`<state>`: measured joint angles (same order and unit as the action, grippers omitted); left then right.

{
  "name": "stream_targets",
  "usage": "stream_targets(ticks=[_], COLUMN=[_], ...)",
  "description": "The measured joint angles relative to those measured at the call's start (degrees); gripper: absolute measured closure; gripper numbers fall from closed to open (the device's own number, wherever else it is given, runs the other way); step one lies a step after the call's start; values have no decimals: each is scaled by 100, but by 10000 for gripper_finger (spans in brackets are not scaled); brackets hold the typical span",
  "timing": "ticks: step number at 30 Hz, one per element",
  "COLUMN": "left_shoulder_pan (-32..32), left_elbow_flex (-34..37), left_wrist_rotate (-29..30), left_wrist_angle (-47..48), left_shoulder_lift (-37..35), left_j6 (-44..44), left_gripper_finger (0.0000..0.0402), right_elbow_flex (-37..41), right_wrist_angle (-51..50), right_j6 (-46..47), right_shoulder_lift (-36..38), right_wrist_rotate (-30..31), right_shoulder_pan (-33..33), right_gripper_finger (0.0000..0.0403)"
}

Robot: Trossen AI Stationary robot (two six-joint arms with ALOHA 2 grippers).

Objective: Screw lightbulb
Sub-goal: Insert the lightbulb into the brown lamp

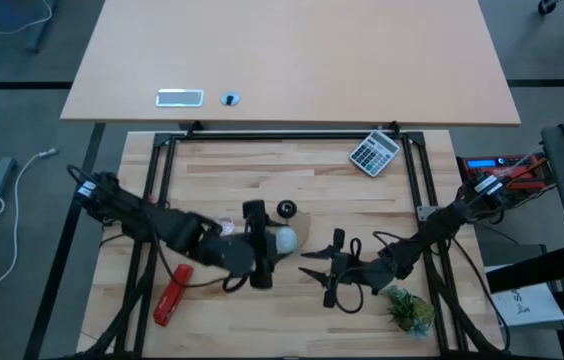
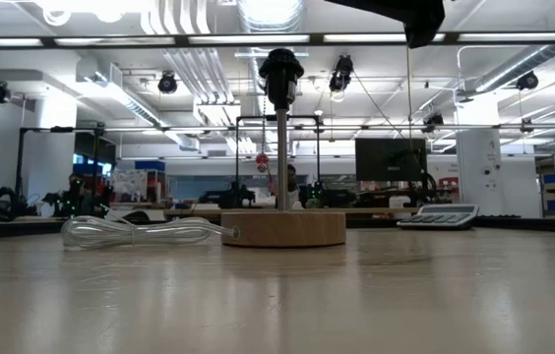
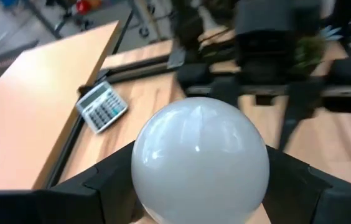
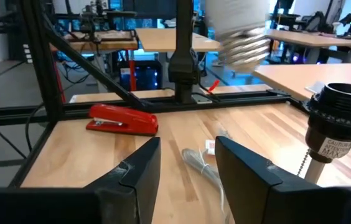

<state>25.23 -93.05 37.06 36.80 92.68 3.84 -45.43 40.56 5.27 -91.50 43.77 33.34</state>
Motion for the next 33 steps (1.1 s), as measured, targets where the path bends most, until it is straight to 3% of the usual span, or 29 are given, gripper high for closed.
stream_targets(ticks=[4,8,17,22,33], left_shoulder_pan=[-499,-1062,-2052,-2270,-2277], left_elbow_flex=[-377,-579,-667,-603,-113], left_wrist_rotate=[-464,-1416,-2306,-2594,-2623], left_wrist_angle=[515,767,1080,1071,825], left_shoulder_lift=[-7,-7,-130,-131,-122], left_j6=[-50,-449,-590,-614,-632], left_gripper_finger=[134,135,133,136,128], right_elbow_flex=[0,0,0,0,2], right_wrist_angle=[-2,-4,-4,-4,-7], right_j6=[68,119,121,158,163], right_shoulder_lift=[0,0,0,0,0], right_wrist_rotate=[-2,-4,-18,-20,-20], right_shoulder_pan=[0,0,0,0,0], right_gripper_finger=[253,259,266,263,271])
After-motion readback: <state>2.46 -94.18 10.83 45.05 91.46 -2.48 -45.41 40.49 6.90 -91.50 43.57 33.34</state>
